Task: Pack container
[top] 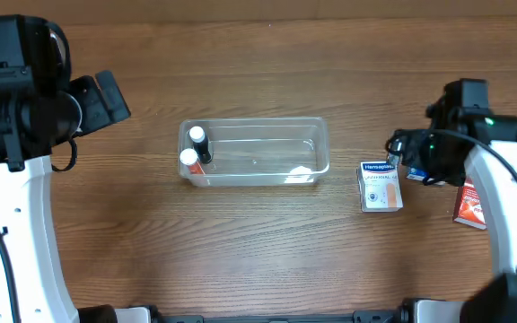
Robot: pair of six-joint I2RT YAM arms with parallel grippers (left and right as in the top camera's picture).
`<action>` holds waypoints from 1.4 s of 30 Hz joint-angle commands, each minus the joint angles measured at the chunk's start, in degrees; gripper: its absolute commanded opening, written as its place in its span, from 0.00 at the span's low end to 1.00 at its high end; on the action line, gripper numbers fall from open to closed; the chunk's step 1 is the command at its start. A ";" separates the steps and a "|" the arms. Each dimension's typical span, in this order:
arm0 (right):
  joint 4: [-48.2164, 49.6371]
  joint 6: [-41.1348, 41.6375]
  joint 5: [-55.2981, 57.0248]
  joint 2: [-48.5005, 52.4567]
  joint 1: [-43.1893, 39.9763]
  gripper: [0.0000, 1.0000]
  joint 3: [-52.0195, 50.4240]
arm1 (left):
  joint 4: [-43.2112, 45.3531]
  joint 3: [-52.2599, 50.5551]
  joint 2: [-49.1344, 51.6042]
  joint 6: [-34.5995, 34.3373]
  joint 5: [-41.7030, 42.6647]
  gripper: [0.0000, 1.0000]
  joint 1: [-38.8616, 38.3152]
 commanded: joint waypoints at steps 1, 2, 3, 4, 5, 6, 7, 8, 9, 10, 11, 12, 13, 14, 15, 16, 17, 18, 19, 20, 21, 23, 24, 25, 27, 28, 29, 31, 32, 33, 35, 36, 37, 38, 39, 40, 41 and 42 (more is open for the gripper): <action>-0.24 -1.05 -0.59 4.02 0.20 1.00 0.28 | 0.96 -1.84 0.28 1.38 1.18 1.00 0.46; 0.07 -2.25 -1.03 5.25 0.76 1.00 -0.37 | 1.36 -2.40 0.28 1.38 1.18 1.00 0.46; 0.76 -2.58 -1.01 6.32 1.68 1.00 -1.16 | 1.86 -3.10 0.28 1.38 1.18 1.00 0.46; 1.46 -3.41 -0.98 7.19 2.71 1.00 -2.03 | 2.21 -3.67 0.28 1.38 1.20 1.00 0.46; 3.15 -3.56 -0.74 8.37 4.42 1.00 -3.54 | 2.62 -4.61 0.28 1.38 1.20 1.00 0.46; 4.09 -3.54 0.20 9.46 5.66 1.00 -4.42 | 2.67 -4.87 0.28 1.38 1.20 1.00 0.46; 4.81 -3.52 1.14 10.49 6.60 1.00 -5.05 | 2.73 -5.14 0.28 1.40 1.18 1.00 0.46; 5.73 -3.28 2.14 11.74 7.43 1.00 -5.90 | 2.71 -5.22 0.28 1.40 1.18 1.00 0.46; 6.36 -3.08 2.91 12.61 7.65 1.00 -6.43 | 2.73 -5.22 0.28 1.40 1.18 1.00 0.46; 6.78 -3.04 2.91 13.44 7.65 1.00 -6.54 | 2.73 -5.22 0.28 1.42 1.18 1.00 0.46; 7.04 -2.73 3.30 13.81 7.63 1.00 -6.54 | 2.71 -5.22 0.28 1.42 1.18 1.00 0.46; 7.26 -1.88 4.28 13.84 7.63 1.00 -6.54 | 2.71 -5.22 0.28 1.42 1.18 1.00 0.46; 7.39 -1.79 4.96 13.84 7.63 1.00 -6.54 | 2.73 -5.22 0.28 1.42 1.18 1.00 0.46; 7.45 -1.79 5.05 13.84 7.63 1.00 -6.54 | 2.73 -5.22 0.28 1.42 1.18 1.00 0.46; 7.65 -1.81 5.05 13.84 7.63 1.00 -6.54 | 2.71 -5.22 0.28 1.40 1.20 1.00 0.46; 7.65 -1.81 5.05 13.88 7.63 1.00 -6.54 | 2.71 -5.22 0.28 1.40 1.20 1.00 0.46; 7.61 -1.81 5.03 13.97 7.63 1.00 -6.54 | 2.69 -5.22 0.28 1.40 1.20 1.00 0.46; 7.63 -1.84 4.96 14.29 7.63 1.00 -6.60 | 2.69 -5.22 0.28 1.40 1.20 1.00 0.46; 8.15 -1.84 4.83 14.73 7.65 1.00 -7.15 | 2.69 -5.22 0.28 1.38 1.20 1.00 0.46; 8.70 -1.81 4.76 15.26 7.65 1.00 -7.54 | 2.67 -5.22 0.28 1.38 1.20 1.00 0.46; 8.96 -1.84 4.39 15.34 7.65 1.00 -7.56 | 2.67 -5.22 0.28 1.40 1.20 1.00 0.46; 9.55 -1.88 4.11 15.34 7.65 1.00 -7.56 | 2.67 -5.22 0.28 1.38 1.22 1.00 0.46; 9.70 -2.05 3.93 15.43 7.65 1.00 -7.56 | 2.64 -5.22 0.28 1.38 1.22 1.00 0.46; 9.79 -2.05 3.93 15.43 7.65 1.00 -7.63 | 2.64 -5.22 0.28 1.38 1.22 1.00 0.46; 9.88 -2.05 3.93 15.50 7.65 1.00 -7.67 | 2.60 -5.22 0.28 1.38 1.22 1.00 0.44; 9.94 -2.05 3.93 15.54 7.65 1.00 -7.67 | 2.56 -5.22 0.28 1.38 1.22 1.00 0.46; 9.99 -2.05 3.93 15.54 7.65 1.00 -7.67 | 2.45 -5.22 0.28 1.38 1.22 1.00 0.44; 11.21 -2.05 3.93 15.54 7.65 1.00 -8.50 | 2.23 -5.22 0.28 1.38 1.20 1.00 0.44; 12.63 -1.99 3.93 15.54 7.65 1.00 -9.77 | 2.10 -5.22 0.28 1.38 1.22 1.00 0.44; 12.83 -1.97 3.89 15.54 7.65 1.00 -9.94 | 2.03 -5.22 0.28 1.38 1.20 1.00 0.44; 12.72 -1.99 3.91 15.54 7.65 1.00 -10.01 | 1.99 -5.22 0.28 1.38 1.20 1.00 0.44; 12.61 -1.99 3.91 15.54 7.65 1.00 -10.01 | 1.99 -5.22 0.28 1.38 1.22 1.00 0.44; 12.55 -1.99 3.91 15.54 7.65 1.00 -10.01 | 1.95 -5.22 0.28 1.38 1.22 1.00 0.44; 12.57 -1.99 3.93 15.54 7.65 0.99 -10.01 | 1.95 -5.22 0.28 1.40 1.22 1.00 0.44; 12.59 -1.97 3.91 15.54 7.65 0.95 -10.01 | 1.95 -5.22 0.28 1.40 1.22 1.00 0.44; 12.57 -1.97 3.93 15.54 7.65 0.92 -10.01 | 1.95 -5.22 0.28 1.40 1.20 1.00 0.44; 12.59 -1.99 3.93 15.54 7.65 0.89 -10.01 | 1.92 -5.22 0.28 1.38 1.22 1.00 0.44; 12.61 -1.99 3.93 15.54 7.65 0.86 -9.99 | 1.92 -5.22 0.28 1.40 1.22 1.00 0.44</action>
